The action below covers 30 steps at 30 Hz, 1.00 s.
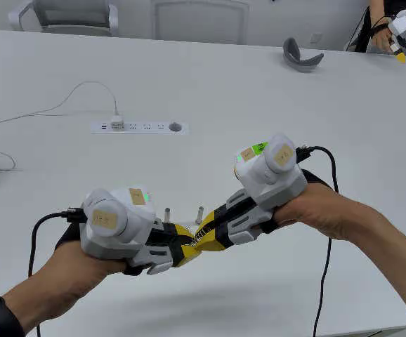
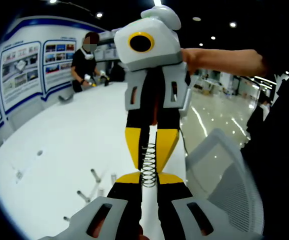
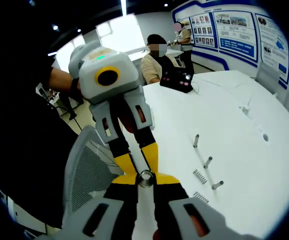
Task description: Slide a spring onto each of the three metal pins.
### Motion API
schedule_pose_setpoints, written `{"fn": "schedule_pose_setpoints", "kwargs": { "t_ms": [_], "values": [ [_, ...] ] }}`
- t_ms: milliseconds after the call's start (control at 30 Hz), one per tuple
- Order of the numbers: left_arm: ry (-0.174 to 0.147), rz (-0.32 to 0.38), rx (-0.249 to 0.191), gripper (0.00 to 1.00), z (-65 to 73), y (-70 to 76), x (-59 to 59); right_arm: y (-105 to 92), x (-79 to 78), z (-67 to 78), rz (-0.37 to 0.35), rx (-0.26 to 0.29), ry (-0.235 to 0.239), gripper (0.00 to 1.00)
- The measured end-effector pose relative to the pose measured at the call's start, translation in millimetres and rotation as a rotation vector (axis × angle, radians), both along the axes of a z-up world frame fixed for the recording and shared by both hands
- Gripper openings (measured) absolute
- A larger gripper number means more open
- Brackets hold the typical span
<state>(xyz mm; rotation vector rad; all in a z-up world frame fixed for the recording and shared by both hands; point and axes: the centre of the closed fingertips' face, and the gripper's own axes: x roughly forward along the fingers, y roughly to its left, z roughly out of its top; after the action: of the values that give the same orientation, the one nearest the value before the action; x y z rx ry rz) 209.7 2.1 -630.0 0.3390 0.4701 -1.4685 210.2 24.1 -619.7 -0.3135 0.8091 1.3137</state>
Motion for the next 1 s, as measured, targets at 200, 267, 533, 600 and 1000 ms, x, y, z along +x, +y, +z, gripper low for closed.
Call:
{"fn": "schedule_pose_setpoints", "kwargs": {
  "t_ms": [200, 267, 533, 600, 1000],
  "values": [
    [-0.009, -0.025, 0.009, 0.1, -1.0, -0.7, -5.0, -0.1, -4.0, -1.2, 0.036, -0.013, 0.001, 0.13],
    [-0.014, -0.032, 0.017, 0.1, -2.0, -1.3, -5.6, -0.1, -4.8, -2.2, 0.042, -0.019, 0.002, 0.13],
    [-0.023, -0.053, 0.037, 0.1, -5.4, -1.3, -7.4, -0.9, -6.9, -5.6, 0.045, -0.026, 0.011, 0.12],
    [-0.021, -0.053, 0.036, 0.1, -6.4, -1.3, -7.5, -1.0, -7.1, -6.3, 0.045, -0.031, 0.01, 0.12],
    [0.031, 0.024, -0.004, 0.14, -12.9, 9.8, -0.8, -6.6, -3.7, -18.1, 0.009, -0.055, 0.021, 0.12]
  ]
}}
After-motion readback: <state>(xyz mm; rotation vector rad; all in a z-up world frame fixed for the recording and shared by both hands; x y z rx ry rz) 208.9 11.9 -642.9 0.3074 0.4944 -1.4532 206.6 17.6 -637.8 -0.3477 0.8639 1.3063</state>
